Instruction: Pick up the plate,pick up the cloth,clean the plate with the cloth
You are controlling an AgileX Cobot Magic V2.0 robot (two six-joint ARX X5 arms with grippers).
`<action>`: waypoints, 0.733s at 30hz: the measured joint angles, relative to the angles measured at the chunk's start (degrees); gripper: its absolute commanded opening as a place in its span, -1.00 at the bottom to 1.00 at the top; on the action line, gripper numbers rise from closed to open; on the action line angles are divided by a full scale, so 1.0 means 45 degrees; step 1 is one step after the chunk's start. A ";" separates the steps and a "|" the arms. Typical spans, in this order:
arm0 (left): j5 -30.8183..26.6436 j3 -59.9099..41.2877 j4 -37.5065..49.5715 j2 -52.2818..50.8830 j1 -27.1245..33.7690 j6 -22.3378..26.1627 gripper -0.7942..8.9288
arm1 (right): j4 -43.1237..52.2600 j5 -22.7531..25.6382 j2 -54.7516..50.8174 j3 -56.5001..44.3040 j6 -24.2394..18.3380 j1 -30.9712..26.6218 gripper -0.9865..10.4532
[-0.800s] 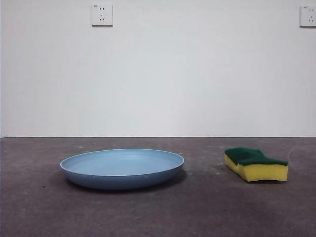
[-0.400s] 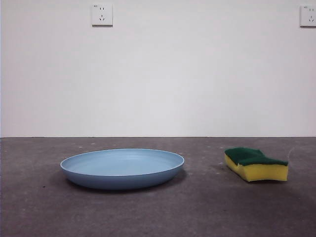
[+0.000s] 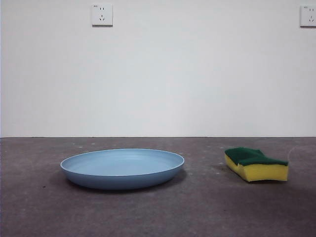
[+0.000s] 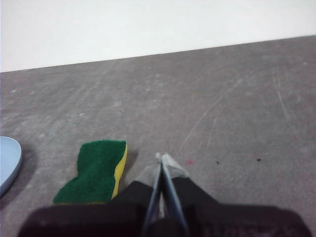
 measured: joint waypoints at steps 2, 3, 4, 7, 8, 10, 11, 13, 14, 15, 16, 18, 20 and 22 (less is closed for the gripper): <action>0.0000 0.0000 0.0000 0.0000 0.0000 0.0000 -0.84 | -0.0165 0.0000 -0.0359 -0.0165 0.0155 0.0000 -0.86; 0.0000 0.0000 0.0000 0.0000 0.0000 0.0000 -0.84 | -0.0379 0.0000 -0.0559 -0.0175 0.0204 0.0000 -0.86; 0.0000 0.0000 0.0000 0.0000 0.0000 0.0000 -0.84 | -0.0529 0.0000 -0.0724 -0.0175 0.0243 0.0000 -0.86; 0.0000 0.0000 -0.0005 0.0000 0.0000 0.0000 -0.84 | -0.0797 0.0000 -0.0879 -0.0175 0.0301 0.0000 -0.86; 0.0000 0.0000 -0.0005 0.0000 0.0000 0.0000 -0.84 | -0.0947 -0.0005 -0.0879 -0.0170 0.0350 0.0000 -0.86; 0.0000 0.0000 -0.0010 0.0000 0.0000 0.0000 -0.84 | -0.0952 -0.0199 -0.0879 -0.0170 0.0393 0.0000 -0.86; 0.0000 0.0000 -0.0010 0.0000 0.0000 0.0000 -0.84 | -0.0942 -0.0253 -0.0879 -0.0170 0.0447 0.0000 -0.86; 0.0000 0.0000 -0.0010 0.0000 0.0000 0.0000 -0.84 | -0.0942 -0.0301 -0.0879 -0.0170 0.0704 0.0005 -0.86; 0.0000 0.0000 -0.0010 0.0000 0.0000 0.0000 -0.84 | -0.0942 -0.0301 -0.0879 -0.0170 0.0869 0.0005 -0.86; 0.0000 0.0000 -0.0010 0.0000 0.0000 0.0000 -0.84 | -0.0942 -0.0287 -0.0879 -0.0170 0.1001 0.0005 -0.86; 0.0000 0.0000 -0.0010 0.0000 0.0000 0.0000 -0.84 | -0.0942 -0.0272 -0.0879 -0.0170 0.1107 0.0005 -0.86; 0.0000 0.0000 -0.0010 0.0000 0.0000 0.0000 -0.84 | -0.0942 -0.0277 -0.0879 -0.0170 0.1205 0.0005 -0.86; 0.0000 0.0000 -0.0010 0.0000 0.0000 0.0000 -0.84 | -0.0942 -0.0277 -0.0879 -0.0170 0.1268 0.0005 -0.86; 0.0000 0.0000 -0.0010 0.0000 0.0000 0.0000 -0.84 | -0.0942 -0.0277 -0.0879 -0.0170 0.1297 0.0005 -0.86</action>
